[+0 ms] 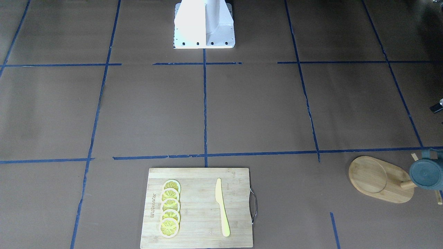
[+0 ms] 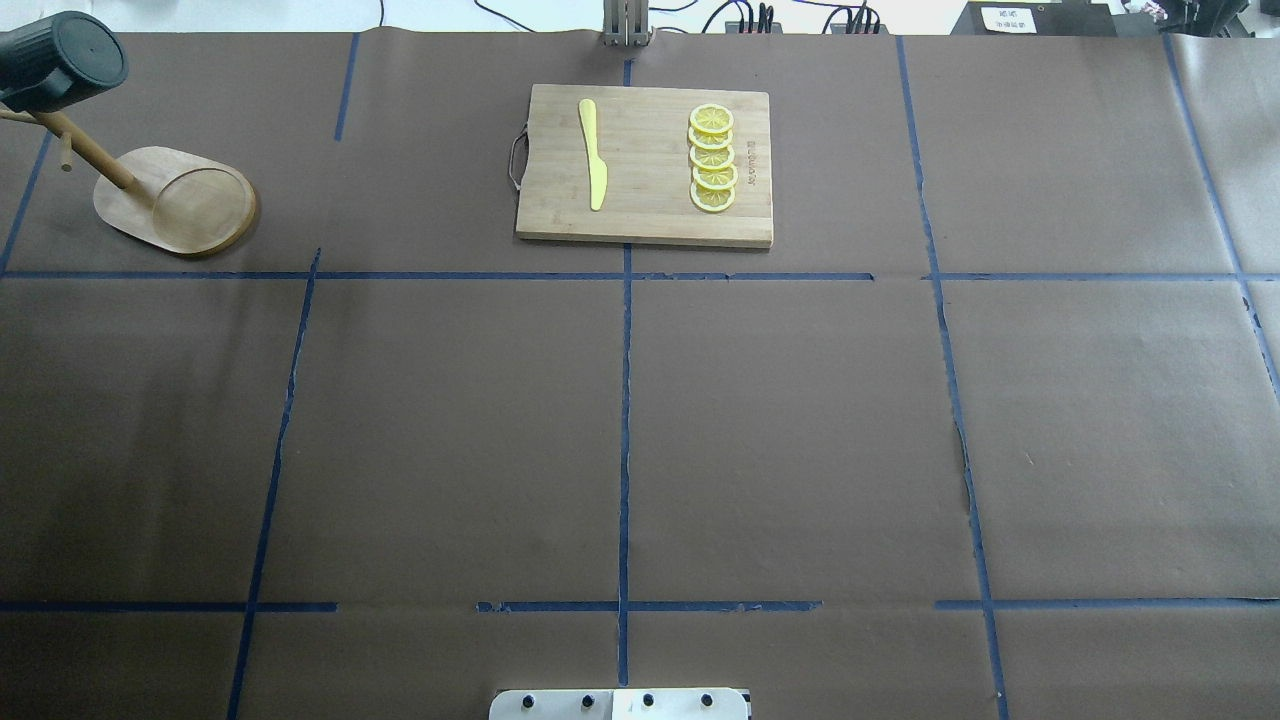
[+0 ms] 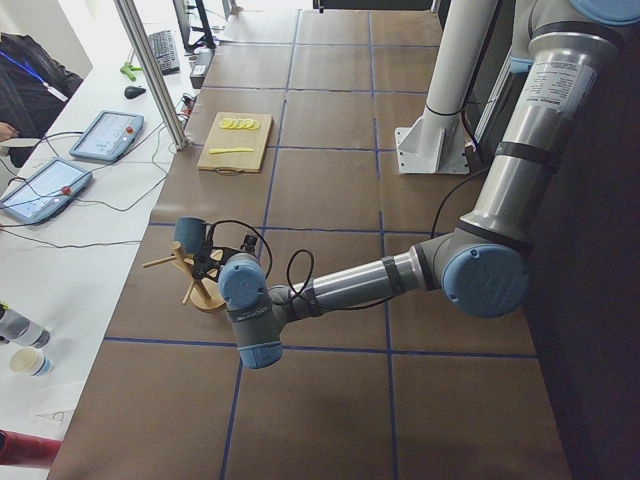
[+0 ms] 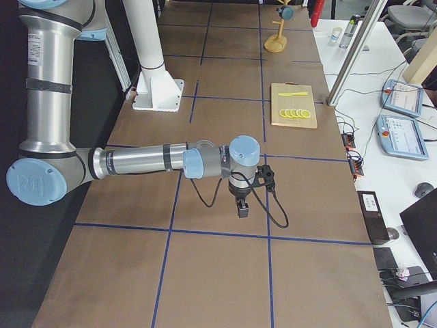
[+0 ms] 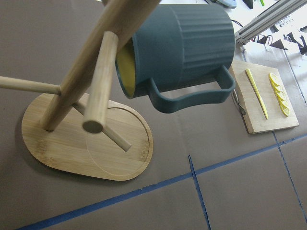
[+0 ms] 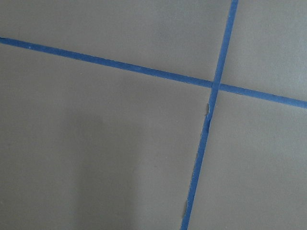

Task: Hang cup on storage rack
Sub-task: 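Open the left gripper and withdraw it from the hanging mug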

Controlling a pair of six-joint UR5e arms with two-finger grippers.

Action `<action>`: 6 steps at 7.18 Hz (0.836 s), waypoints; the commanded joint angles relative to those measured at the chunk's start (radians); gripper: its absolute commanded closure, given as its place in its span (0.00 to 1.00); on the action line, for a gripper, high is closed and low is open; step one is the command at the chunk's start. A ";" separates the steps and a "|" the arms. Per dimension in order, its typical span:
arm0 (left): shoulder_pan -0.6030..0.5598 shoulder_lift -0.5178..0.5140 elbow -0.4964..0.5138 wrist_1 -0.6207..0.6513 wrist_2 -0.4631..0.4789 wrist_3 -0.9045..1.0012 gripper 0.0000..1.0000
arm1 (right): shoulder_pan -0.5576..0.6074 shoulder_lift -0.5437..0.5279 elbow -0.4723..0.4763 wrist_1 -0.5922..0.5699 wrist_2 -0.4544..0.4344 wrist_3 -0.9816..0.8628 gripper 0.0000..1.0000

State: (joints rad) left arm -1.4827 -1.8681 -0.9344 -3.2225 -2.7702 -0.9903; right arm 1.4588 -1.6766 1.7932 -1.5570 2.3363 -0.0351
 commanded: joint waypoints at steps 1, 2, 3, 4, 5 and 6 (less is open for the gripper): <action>-0.001 0.001 -0.001 0.003 0.094 0.112 0.04 | 0.000 0.000 0.000 0.000 0.000 0.000 0.00; -0.005 0.004 0.000 0.076 0.159 0.316 0.01 | 0.000 0.000 0.000 0.000 0.000 0.000 0.00; -0.037 0.007 -0.001 0.196 0.179 0.525 0.00 | 0.000 -0.002 0.000 0.000 0.002 0.000 0.00; -0.056 0.026 -0.003 0.307 0.240 0.724 0.00 | 0.000 -0.003 0.000 0.000 0.002 0.000 0.00; -0.059 0.044 -0.003 0.408 0.321 0.907 0.00 | 0.000 -0.003 0.000 0.000 0.002 0.000 0.00; -0.073 0.046 -0.004 0.540 0.342 1.058 0.00 | 0.000 -0.003 0.002 0.000 0.002 -0.002 0.00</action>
State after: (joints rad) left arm -1.5408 -1.8316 -0.9375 -2.8303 -2.4779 -0.1348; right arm 1.4588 -1.6793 1.7934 -1.5570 2.3377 -0.0356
